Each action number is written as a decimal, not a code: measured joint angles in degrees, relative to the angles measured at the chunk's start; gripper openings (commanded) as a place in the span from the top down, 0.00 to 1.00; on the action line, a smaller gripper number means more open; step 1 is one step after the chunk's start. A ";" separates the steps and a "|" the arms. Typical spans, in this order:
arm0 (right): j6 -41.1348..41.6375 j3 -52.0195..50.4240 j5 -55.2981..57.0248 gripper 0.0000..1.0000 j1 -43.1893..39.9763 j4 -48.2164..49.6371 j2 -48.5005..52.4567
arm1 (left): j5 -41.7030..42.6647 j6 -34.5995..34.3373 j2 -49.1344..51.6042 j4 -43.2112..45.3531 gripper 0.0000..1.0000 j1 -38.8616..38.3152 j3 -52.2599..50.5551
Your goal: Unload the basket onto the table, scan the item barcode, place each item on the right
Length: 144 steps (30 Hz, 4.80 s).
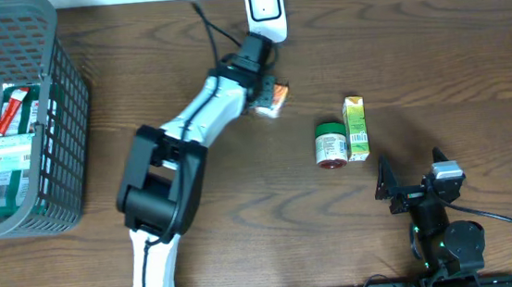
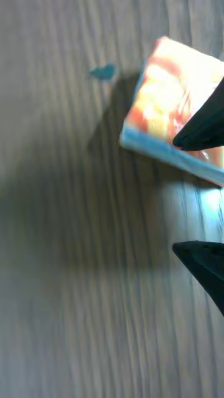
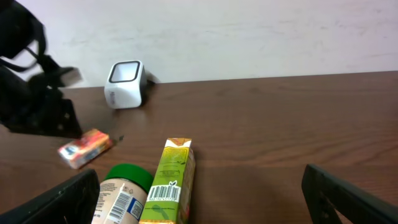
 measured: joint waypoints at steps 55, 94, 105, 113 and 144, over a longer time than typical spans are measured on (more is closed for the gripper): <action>0.00 0.00 0.00 0.01 0.02 0.00 0.00 | -5.95 17.97 1.66 2.38 0.93 -8.94 -1.57; 0.00 0.00 0.00 0.01 0.02 -0.02 0.00 | 45.55 -29.51 7.50 33.03 0.93 -2.38 -1.57; 0.00 0.00 0.00 0.01 0.00 -0.02 0.00 | 46.86 -33.16 11.02 35.41 0.55 -1.90 -1.57; 0.00 0.00 0.00 0.01 0.00 0.00 0.00 | 46.84 -33.44 11.02 35.50 0.43 -1.90 -1.57; 0.00 0.00 0.00 0.01 0.02 0.00 0.00 | 3.52 -7.04 -31.93 -19.21 0.39 14.27 10.01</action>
